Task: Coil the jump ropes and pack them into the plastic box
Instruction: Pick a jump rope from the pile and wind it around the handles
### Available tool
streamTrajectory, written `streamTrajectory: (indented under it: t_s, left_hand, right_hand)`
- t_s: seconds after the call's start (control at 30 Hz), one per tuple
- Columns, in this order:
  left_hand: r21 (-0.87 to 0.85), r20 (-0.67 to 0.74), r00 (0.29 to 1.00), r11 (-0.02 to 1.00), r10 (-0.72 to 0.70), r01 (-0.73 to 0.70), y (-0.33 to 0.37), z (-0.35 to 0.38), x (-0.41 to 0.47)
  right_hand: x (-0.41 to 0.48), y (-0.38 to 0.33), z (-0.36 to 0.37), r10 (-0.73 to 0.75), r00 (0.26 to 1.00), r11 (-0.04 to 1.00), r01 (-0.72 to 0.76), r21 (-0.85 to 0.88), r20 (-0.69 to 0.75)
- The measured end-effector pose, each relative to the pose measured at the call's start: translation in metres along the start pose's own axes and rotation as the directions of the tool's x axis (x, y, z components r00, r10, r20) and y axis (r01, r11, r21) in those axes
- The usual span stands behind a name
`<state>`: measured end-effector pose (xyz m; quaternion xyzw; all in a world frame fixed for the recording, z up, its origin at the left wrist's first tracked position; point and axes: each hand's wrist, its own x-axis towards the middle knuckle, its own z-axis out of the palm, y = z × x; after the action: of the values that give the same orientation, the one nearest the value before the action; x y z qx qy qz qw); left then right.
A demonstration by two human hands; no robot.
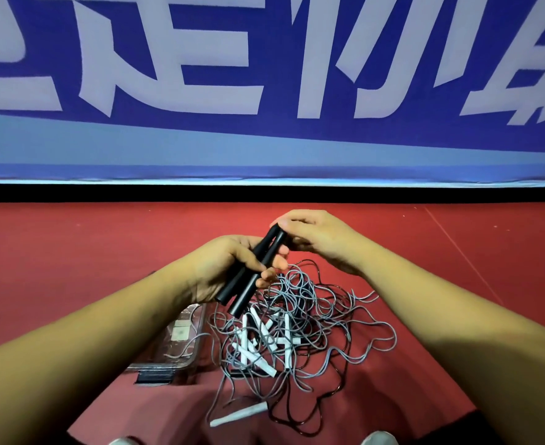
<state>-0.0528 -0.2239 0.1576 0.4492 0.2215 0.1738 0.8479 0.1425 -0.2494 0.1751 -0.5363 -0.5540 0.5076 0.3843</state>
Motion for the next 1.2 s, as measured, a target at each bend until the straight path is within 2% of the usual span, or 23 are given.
streamTrajectory:
  t_s: [0.07,0.13,0.2,0.33,0.53,0.67,0.8,0.87,0.97,1.07,1.13,1.2]
  left_hand:
    - [-0.011,0.014,1.0,1.0,-0.01,0.01,0.001,0.001,-0.003]
    - [-0.018,0.032,0.999,0.999,-0.034,0.035,0.002,0.002,-0.006]
    - [-0.015,0.062,0.992,0.994,-0.11,0.111,0.005,0.002,-0.012]
    - [0.083,0.082,0.97,0.971,-0.229,0.222,0.012,0.0,-0.021]
    - [0.027,0.016,0.964,0.964,-0.265,0.265,0.015,0.0,-0.018]
    - [0.116,-0.135,0.98,0.98,-0.148,0.164,0.021,0.01,-0.014]
    - [0.036,-0.252,0.966,0.998,0.056,-0.049,0.031,0.01,-0.01]
    - [-0.036,-0.351,0.924,0.984,0.151,-0.174,0.039,0.005,-0.008]
    - [-0.141,-0.521,0.818,0.921,0.243,-0.364,0.051,-0.007,-0.008]
    - [-0.102,-0.646,0.707,0.885,0.288,-0.455,0.052,-0.021,-0.009]
    - [-0.104,-0.657,0.694,0.876,0.295,-0.472,0.05,-0.025,-0.008]
    - [-0.12,-0.651,0.69,0.855,0.316,-0.505,0.05,-0.025,-0.007]
  right_hand:
    - [-0.001,0.001,-0.001,-0.043,0.999,0.999,0.044,-0.023,0.029]
    - [-0.002,0.0,-0.005,-0.041,0.997,0.999,0.039,0.028,0.072]
    - [-0.003,-0.004,-0.01,-0.044,0.996,0.999,0.043,0.014,0.082]
    - [-0.002,-0.007,-0.017,-0.075,0.996,0.997,0.075,-0.001,0.041]
    - [-0.003,-0.004,-0.025,-0.058,0.998,0.998,0.058,-0.032,-0.008]
    - [-0.002,-0.004,-0.022,-0.09,0.996,0.991,0.091,0.099,-0.013]
    - [-0.001,-0.001,-0.019,-0.082,0.995,0.996,0.083,0.013,-0.06]
    - [-0.003,0.005,-0.011,-0.01,1.0,1.0,0.011,0.023,-0.013]
    - [-0.008,0.01,0.009,0.133,0.981,0.965,-0.16,0.206,0.14]
    - [-0.01,0.004,0.033,0.148,0.966,0.926,-0.211,0.312,0.214]
    - [-0.009,-0.001,0.048,0.149,0.968,0.918,-0.211,0.335,0.202]
    - [-0.009,-0.004,0.06,0.142,0.976,0.949,-0.181,0.258,0.163]
